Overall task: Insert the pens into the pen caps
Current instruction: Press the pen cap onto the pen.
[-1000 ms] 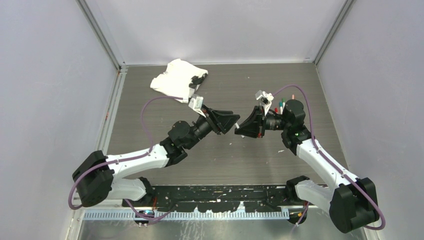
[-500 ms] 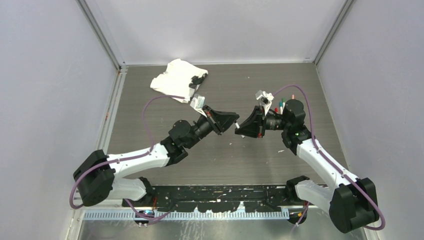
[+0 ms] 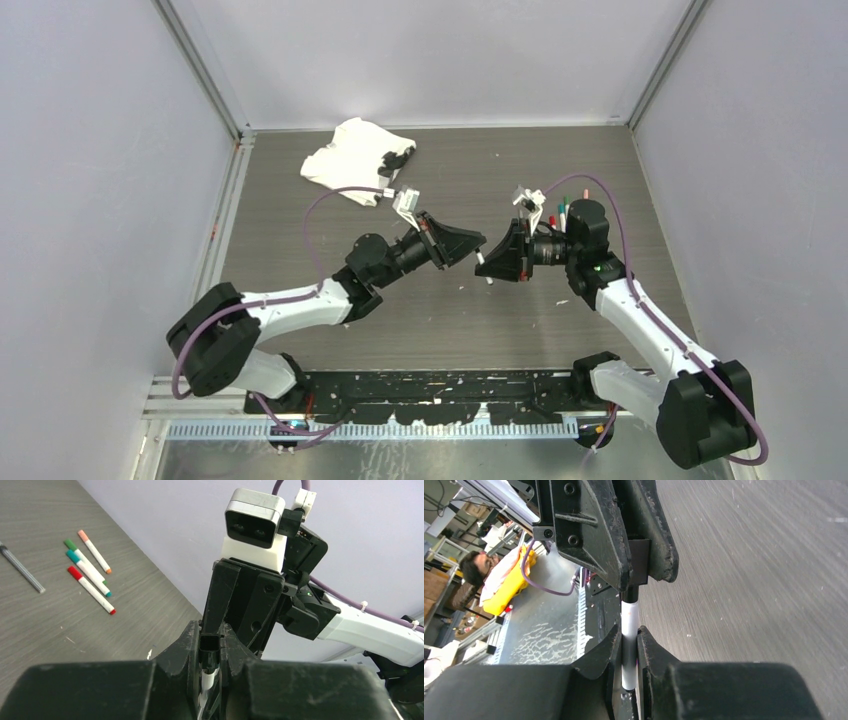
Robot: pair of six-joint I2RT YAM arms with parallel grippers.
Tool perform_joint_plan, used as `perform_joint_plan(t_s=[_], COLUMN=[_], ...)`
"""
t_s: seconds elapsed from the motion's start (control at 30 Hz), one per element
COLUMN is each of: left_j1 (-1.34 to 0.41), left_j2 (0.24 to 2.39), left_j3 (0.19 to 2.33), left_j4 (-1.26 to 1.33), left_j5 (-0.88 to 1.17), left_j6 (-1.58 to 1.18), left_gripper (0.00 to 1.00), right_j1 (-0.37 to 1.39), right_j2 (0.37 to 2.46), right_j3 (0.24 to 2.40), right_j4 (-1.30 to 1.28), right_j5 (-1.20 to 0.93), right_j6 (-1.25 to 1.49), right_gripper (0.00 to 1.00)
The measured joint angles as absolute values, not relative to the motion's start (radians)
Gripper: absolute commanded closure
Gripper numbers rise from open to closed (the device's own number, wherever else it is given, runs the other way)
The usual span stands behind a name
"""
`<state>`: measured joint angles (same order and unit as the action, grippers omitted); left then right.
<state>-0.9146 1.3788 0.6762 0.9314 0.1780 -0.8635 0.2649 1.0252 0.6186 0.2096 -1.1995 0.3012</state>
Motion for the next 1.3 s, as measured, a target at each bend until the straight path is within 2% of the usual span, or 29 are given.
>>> perform_joint_plan(t_s=[0.5,0.8,0.9,1.03,1.1,1.17,1.3], left_j1=[-0.995,-1.045,-1.063,-1.097,-1.129,-1.154,-1.172], left_j2=[1.52,1.538,1.485,1.364,1.302,1.234,1.068], left_j3=[0.581,0.579,0.564,0.56,0.557,0.552,0.524], left_j4=[1.116,1.134,1.114,0.992,0.913,0.848,0.726], left_j5=[-0.001,-0.044,-0.043,-0.035,-0.021,-0.021,-0.028], left_j6=[-0.97,-0.953,-0.929,-0.868,-0.837,-0.804,-0.741], left_gripper=[0.99,0.98,0.82,0.53,0.42,0.36,0.3], right_j1=[0.242,0.23,0.227,0.227,0.223,0.218,0.208], right_j2=[1.025,1.028,1.028,1.028,1.029,1.029,1.028], right_j3=[0.619,0.618,0.627,0.685,0.717,0.738,0.769], right_j4=[-0.103,-0.176,-0.2,-0.285,-0.284,-0.287,-0.354], right_j5=[-1.108,-1.176,-1.25,-1.32,-1.332,-1.335,-1.317], right_j6=[0.172,0.106,0.041,-0.114,-0.162,-0.213,-0.334], right_gripper=[0.99,0.99,0.99,0.99,0.99,0.99,0.99])
